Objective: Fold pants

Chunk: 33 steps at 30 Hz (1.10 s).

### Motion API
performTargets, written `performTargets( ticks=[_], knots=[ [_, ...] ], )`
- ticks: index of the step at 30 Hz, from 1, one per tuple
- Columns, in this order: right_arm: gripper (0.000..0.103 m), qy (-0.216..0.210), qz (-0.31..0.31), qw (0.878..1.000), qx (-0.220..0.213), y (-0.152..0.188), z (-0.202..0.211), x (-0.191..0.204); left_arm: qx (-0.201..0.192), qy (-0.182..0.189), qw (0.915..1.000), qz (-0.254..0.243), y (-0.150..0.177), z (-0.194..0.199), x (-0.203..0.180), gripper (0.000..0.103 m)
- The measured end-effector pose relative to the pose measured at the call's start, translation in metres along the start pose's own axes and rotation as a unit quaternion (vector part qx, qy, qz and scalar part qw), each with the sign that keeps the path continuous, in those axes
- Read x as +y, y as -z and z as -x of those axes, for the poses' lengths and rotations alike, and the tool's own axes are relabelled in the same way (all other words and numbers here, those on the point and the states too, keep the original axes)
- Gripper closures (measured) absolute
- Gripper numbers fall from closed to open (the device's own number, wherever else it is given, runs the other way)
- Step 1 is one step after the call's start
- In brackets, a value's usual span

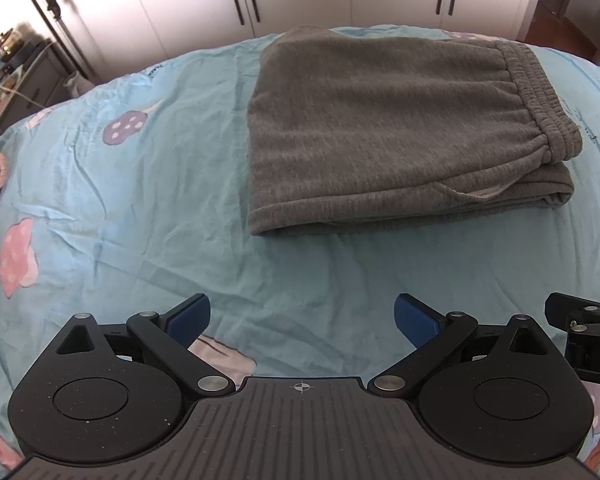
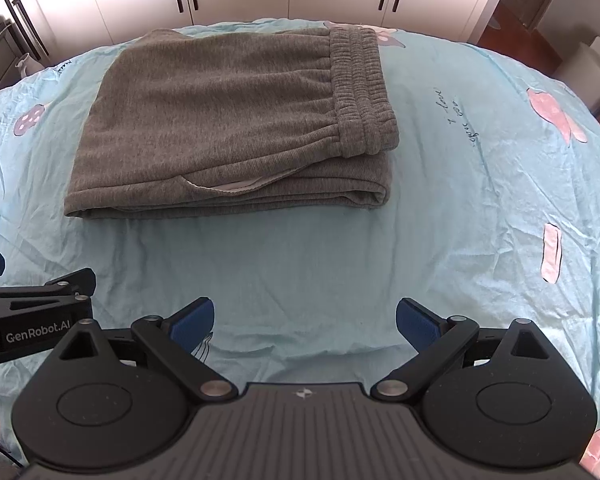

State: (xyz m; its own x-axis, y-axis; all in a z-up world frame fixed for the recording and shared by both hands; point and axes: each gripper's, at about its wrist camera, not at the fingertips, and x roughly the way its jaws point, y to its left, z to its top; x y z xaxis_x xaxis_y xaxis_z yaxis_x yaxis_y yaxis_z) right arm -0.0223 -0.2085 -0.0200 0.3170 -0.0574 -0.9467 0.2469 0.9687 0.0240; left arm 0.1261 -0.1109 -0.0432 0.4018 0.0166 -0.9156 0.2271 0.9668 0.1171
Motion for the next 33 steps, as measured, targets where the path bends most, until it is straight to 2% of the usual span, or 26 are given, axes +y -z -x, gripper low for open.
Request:
performTargets(
  ticks=[33],
  knots=[
    [0.005, -0.003, 0.001, 1.000, 0.003, 0.0015, -0.0018, 0.0005, -0.002, 0.002, 1.0000, -0.003, 0.0007, 0.0012, -0.0008, 0.002]
  ],
)
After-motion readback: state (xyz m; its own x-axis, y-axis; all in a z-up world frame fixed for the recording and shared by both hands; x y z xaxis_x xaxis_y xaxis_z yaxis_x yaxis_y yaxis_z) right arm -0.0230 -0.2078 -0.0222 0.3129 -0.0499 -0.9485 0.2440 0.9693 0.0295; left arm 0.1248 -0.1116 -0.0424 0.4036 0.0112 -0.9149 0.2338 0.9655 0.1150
